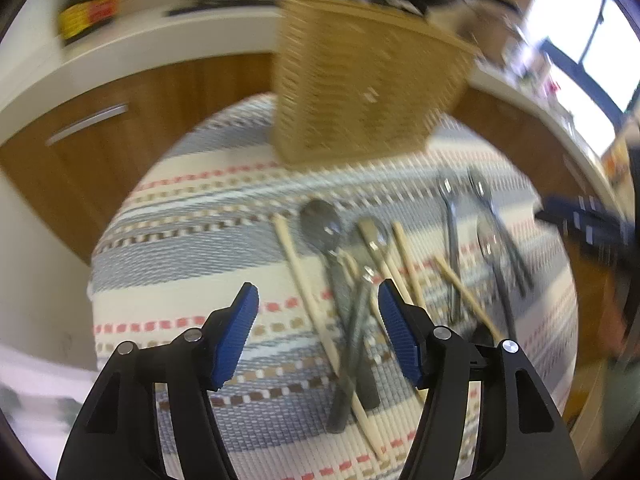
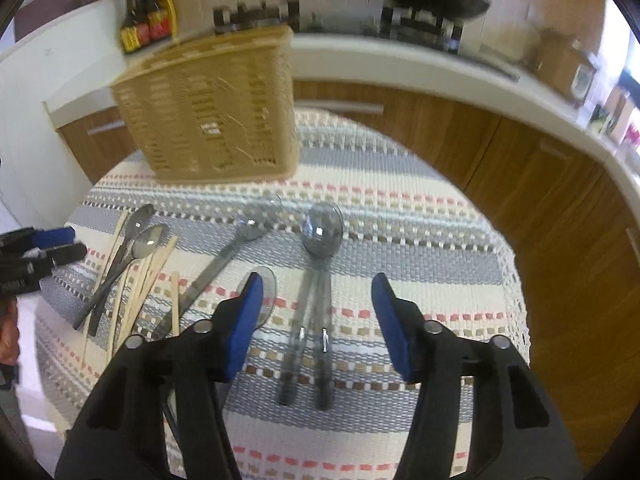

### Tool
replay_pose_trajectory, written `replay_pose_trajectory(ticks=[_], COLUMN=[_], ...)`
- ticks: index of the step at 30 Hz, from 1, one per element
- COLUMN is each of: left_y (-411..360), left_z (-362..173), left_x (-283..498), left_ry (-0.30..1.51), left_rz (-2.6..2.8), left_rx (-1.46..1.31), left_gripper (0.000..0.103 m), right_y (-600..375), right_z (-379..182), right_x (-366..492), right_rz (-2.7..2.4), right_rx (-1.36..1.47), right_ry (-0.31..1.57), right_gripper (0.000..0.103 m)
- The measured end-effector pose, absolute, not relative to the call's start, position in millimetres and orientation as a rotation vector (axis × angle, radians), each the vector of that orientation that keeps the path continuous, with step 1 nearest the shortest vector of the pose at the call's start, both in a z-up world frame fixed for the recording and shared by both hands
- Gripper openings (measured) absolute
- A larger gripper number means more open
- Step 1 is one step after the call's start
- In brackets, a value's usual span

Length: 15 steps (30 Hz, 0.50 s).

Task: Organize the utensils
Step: 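Lower both grippers and close each on a clear plastic spoon handle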

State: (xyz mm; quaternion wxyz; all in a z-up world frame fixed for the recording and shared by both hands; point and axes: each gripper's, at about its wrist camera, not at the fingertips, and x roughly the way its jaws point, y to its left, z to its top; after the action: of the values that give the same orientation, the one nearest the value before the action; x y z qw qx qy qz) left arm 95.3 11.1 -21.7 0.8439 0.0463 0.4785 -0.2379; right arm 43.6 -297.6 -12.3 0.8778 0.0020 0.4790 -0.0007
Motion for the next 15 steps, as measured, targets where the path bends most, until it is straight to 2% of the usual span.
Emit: replay_pose_trajectory(ticks=[1,6,10,12,15], left_y=[4,-18,-33,-39,-46], left_z=[-24,-33,-40,-45,-45], left_x=[95,98,103,106,109], left_ry=[1.030,1.086,1.125,1.146,1.151], left_rz=[-0.514,-0.520,-0.517,-0.527,-0.531], left_rx=[0.140,0.299,0.375,0.393,0.397], left_gripper=[0.053,0.044,0.027,0.026,0.026], right_y=[-304,-318,-312,-308,-306], right_z=[-13,-29,-44,-49,-61], right_x=[51,81,92,95,101], right_rz=[0.008,0.069,0.111,0.136,0.136], right_rx=[0.023,0.089,0.106,0.131,0.149], right_ry=[1.043,1.184,1.270,1.299,1.353], right_gripper=[0.042,0.037,0.027,0.026,0.017])
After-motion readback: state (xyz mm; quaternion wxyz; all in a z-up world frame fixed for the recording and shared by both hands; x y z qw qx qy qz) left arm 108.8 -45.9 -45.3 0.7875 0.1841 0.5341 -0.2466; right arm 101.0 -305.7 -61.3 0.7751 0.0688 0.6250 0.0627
